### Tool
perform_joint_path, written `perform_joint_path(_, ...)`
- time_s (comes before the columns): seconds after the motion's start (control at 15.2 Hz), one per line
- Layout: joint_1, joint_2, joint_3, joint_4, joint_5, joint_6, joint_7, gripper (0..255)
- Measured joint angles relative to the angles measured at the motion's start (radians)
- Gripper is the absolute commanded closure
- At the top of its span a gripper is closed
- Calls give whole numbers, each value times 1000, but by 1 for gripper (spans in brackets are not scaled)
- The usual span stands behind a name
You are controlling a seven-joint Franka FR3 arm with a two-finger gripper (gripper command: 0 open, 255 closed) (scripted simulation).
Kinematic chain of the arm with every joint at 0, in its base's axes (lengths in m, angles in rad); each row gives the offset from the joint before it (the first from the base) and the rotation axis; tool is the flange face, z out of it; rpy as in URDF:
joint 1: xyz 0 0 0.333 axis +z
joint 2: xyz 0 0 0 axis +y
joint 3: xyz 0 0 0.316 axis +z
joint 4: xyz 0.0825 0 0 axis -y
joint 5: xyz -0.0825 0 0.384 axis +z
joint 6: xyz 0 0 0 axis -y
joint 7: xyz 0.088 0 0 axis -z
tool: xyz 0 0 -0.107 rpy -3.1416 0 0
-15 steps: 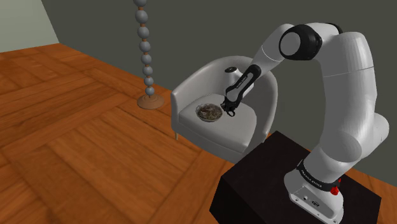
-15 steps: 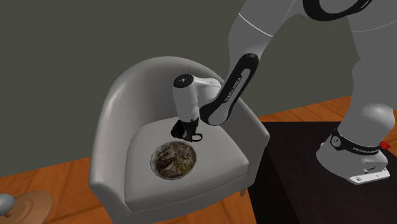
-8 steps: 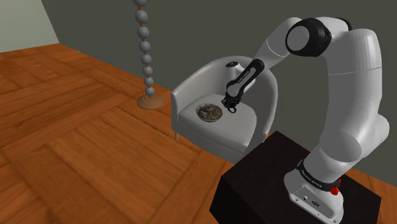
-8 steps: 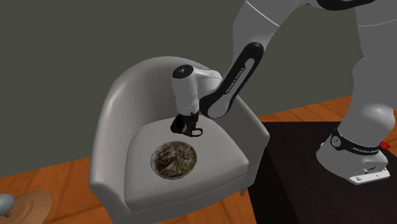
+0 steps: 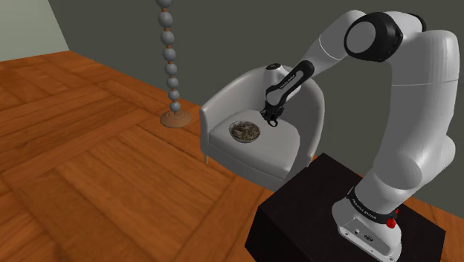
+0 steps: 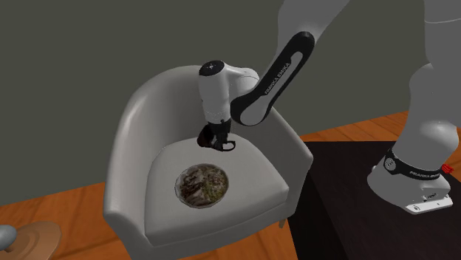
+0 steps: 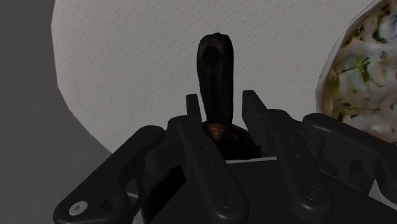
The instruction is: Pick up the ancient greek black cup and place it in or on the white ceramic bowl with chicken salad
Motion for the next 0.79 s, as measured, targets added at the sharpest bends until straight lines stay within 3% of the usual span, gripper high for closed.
perform_joint_path(0.79,-7,-129,17,-4,34,-121,-50,255)
